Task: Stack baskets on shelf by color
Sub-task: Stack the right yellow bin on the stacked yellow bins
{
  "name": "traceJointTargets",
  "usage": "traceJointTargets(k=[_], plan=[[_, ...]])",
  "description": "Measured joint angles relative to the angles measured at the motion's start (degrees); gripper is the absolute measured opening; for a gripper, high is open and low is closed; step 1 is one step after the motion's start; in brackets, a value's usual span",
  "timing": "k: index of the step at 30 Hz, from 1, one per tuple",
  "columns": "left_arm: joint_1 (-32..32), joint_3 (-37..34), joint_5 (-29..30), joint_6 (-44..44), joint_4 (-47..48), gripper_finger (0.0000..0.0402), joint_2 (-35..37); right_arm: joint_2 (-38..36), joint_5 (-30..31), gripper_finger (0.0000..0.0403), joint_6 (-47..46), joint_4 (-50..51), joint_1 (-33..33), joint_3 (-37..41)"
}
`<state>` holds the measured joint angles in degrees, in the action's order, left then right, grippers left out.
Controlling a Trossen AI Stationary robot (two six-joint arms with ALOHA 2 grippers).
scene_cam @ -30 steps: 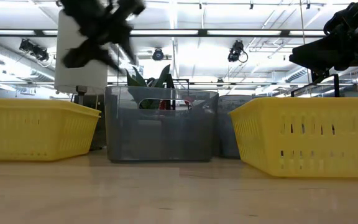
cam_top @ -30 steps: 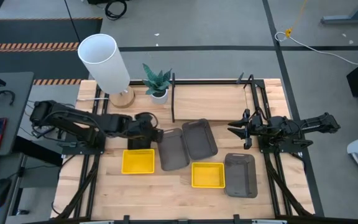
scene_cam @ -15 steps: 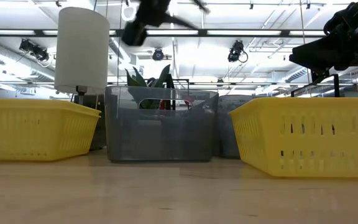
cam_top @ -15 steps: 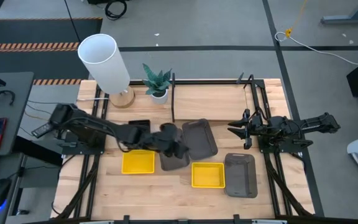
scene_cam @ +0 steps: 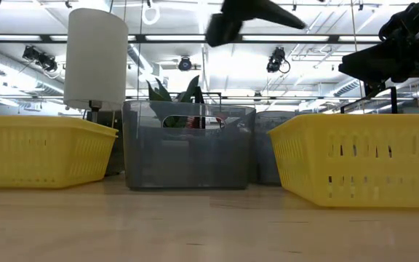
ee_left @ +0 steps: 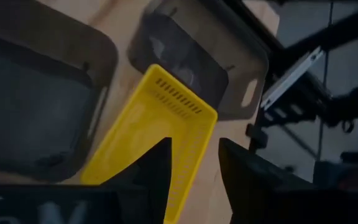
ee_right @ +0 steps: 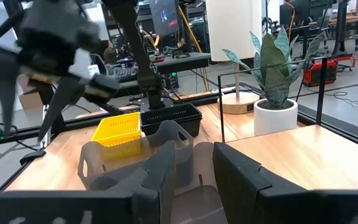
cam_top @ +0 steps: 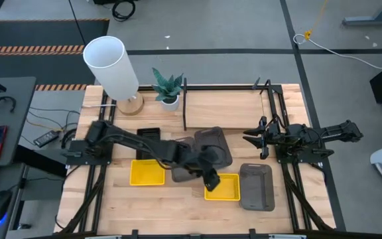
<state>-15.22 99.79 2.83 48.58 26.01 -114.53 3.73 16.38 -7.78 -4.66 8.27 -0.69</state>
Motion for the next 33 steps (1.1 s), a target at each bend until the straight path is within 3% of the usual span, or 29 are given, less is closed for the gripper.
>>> traceJointTargets(k=[5,12,24,33], plan=[[-1.7,4.6,-0.2,-6.2,2.0,0.0185,-5.0,0.0,0.0,0.0113,0.0,0.0,0.0,0.0],[-4.3,5.1,0.4,-13.7,2.0,0.0230,-8.4,0.0,0.0,0.0113,0.0,0.0,0.0,0.0],[-8.8,5.0,8.1,-22.3,2.5,0.0233,-10.9,0.0,0.0,0.0113,0.0,-0.1,0.0,0.0],[-8.4,5.0,8.9,-23.4,-1.0,0.0220,-12.8,0.0,0.0,0.0113,0.0,0.0,0.0,0.0]])
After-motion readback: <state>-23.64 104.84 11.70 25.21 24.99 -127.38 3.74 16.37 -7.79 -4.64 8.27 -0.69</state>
